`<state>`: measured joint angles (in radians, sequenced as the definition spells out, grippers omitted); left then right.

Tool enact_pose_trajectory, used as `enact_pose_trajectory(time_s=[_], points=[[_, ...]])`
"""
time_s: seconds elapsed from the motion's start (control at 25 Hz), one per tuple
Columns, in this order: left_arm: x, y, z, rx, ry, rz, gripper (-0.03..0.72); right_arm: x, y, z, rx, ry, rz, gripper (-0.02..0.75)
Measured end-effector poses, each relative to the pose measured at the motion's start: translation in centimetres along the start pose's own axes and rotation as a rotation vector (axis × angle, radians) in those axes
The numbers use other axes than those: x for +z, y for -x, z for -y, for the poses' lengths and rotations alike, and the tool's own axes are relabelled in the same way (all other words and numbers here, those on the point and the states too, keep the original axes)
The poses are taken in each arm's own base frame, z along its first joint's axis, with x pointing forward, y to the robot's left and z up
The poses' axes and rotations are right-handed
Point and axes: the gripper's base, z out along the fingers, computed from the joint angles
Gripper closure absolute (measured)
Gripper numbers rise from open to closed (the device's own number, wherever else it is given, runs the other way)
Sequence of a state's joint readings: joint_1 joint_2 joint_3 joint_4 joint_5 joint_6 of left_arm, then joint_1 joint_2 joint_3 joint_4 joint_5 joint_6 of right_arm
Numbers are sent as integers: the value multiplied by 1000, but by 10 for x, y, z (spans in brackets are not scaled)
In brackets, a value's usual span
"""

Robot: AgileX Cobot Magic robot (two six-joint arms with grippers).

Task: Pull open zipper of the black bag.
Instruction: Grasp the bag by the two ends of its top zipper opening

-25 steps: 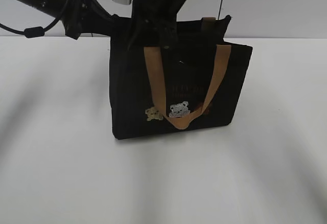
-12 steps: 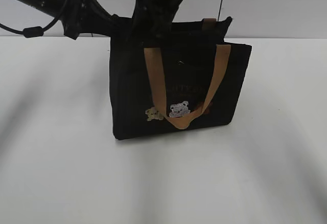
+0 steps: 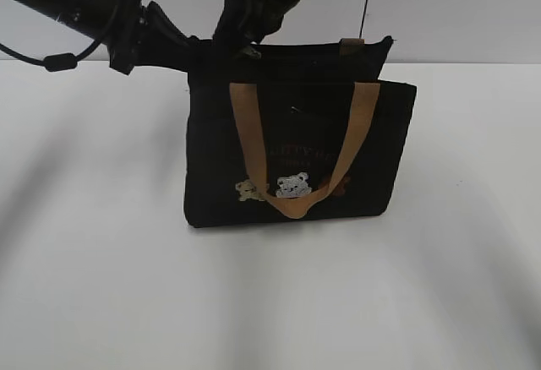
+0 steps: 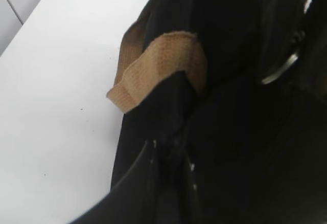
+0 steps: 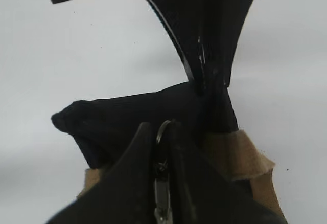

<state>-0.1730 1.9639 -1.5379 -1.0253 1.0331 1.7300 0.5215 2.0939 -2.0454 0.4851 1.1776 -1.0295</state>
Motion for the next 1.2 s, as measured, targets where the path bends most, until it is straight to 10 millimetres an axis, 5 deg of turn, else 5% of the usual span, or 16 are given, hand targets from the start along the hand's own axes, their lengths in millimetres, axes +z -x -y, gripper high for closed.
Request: enact_pose_trajectory(time_s=[0.28,0.88,1.2], points=[[1,-1,1,-11,-9,-25,636,-16,-10,10,80,-28,11,698],[3,-10,-1,-5,-2,-78,636,-73,-69,53,233,-147,-32,753],[3,-10,-2,-3,1,-82,636,-80,-83,61,242,-188,-81,753]])
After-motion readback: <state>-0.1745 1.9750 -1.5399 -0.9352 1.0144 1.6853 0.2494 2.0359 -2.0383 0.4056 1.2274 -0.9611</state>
